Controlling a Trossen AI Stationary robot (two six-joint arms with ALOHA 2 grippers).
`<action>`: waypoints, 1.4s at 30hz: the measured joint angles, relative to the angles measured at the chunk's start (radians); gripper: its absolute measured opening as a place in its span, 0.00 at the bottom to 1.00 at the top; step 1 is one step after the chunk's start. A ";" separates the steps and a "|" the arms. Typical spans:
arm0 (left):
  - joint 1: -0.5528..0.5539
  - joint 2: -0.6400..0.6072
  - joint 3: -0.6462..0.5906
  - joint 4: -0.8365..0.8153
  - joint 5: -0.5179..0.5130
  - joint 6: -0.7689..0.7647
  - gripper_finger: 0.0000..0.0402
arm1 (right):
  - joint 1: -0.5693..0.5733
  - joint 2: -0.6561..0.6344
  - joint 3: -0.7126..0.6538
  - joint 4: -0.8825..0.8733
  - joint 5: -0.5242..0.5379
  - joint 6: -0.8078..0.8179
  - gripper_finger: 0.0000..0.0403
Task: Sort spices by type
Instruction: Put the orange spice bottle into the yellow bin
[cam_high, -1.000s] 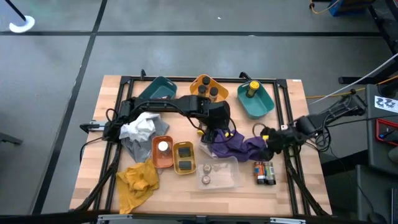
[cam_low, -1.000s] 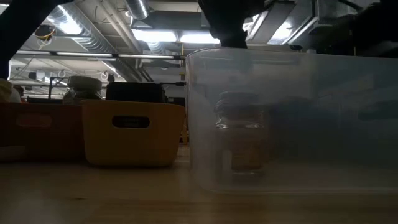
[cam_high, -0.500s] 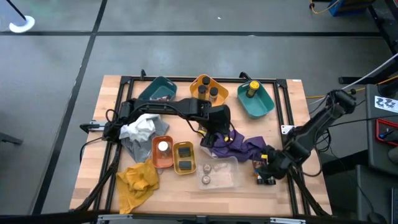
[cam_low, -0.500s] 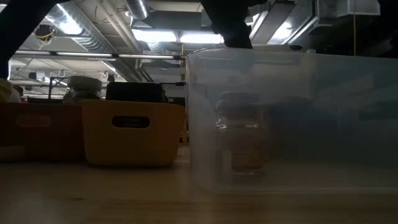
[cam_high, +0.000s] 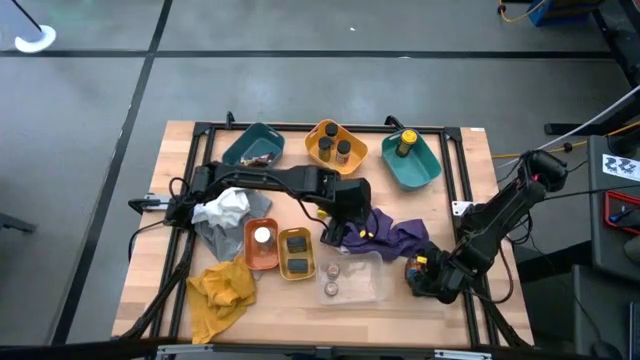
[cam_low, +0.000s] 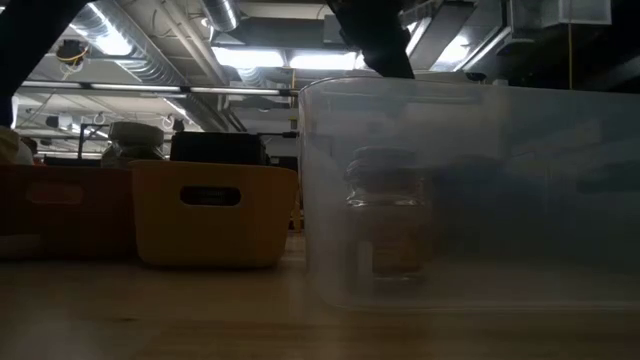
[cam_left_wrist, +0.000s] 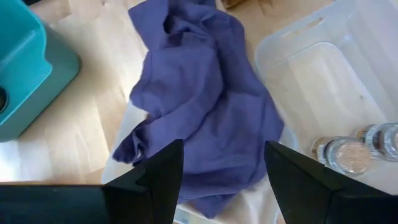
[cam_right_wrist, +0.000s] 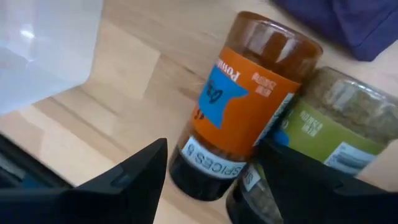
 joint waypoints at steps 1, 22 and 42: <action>-0.002 0.000 0.000 0.000 0.000 0.000 0.52 | 0.000 0.007 0.000 0.000 0.000 -0.002 0.64; -0.006 0.000 0.000 0.000 0.000 -0.012 0.52 | -0.003 0.130 0.000 -0.001 0.032 0.016 0.64; -0.007 0.000 0.000 0.006 0.000 -0.016 0.52 | -0.005 0.127 0.091 -0.105 0.113 -0.122 0.39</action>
